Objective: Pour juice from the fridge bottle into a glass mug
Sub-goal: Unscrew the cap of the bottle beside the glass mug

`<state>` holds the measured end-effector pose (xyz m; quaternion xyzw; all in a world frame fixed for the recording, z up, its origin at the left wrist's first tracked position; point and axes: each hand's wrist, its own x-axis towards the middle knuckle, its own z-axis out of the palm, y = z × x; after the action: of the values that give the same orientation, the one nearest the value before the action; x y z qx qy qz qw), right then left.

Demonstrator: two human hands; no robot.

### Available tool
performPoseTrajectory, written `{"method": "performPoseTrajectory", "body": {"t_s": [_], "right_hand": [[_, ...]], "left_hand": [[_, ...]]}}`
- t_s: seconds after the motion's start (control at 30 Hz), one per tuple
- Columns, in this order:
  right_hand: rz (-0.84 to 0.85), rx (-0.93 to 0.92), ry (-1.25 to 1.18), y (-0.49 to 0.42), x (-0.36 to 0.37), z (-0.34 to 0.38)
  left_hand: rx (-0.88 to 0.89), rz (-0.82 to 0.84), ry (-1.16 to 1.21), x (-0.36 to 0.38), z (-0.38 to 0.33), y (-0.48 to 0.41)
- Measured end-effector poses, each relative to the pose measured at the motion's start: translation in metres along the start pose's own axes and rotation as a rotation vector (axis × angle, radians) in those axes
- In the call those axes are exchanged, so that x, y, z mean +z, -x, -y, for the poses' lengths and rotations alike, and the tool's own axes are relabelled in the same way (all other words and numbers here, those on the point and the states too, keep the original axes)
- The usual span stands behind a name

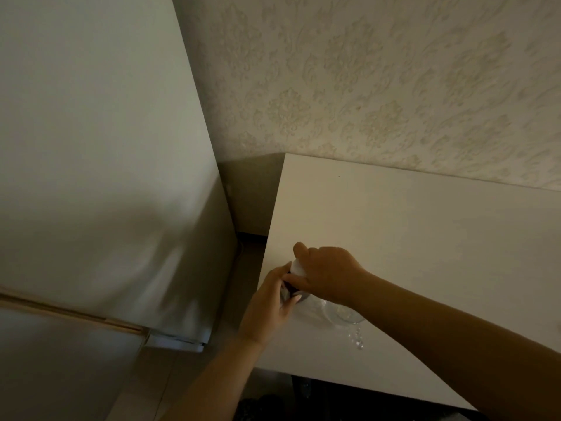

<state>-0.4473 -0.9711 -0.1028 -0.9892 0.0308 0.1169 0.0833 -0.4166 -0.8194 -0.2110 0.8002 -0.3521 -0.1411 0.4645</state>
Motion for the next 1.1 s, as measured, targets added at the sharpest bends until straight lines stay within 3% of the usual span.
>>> {"method": "performPoseTrajectory", "body": {"t_s": [0.13,0.3,0.5,0.63,0.87,1.1], "right_hand": [[0.061,0.079,-0.302,0.003,-0.001,-0.006],[0.021,0.007,-0.37,0.012,0.001,-0.011],[-0.008,0.036,-0.072,0.006,-0.001,0.001],[-0.076,-0.1,0.09,0.006,-0.002,0.006],[-0.043,0.033,0.098,0.007,0.001,0.012],[-0.125,-0.073,0.044,0.014,-0.001,0.003]], "left_hand": [[-0.019,-0.008,-0.002,-0.001,-0.002,0.0],[-0.027,0.004,0.0,-0.001,-0.005,0.0],[-0.017,0.001,-0.009,0.0,-0.002,-0.001],[-0.018,-0.003,-0.01,-0.002,-0.005,0.0],[-0.018,0.012,0.01,-0.003,-0.008,0.001],[0.008,-0.001,-0.032,-0.001,-0.007,0.001]]}}
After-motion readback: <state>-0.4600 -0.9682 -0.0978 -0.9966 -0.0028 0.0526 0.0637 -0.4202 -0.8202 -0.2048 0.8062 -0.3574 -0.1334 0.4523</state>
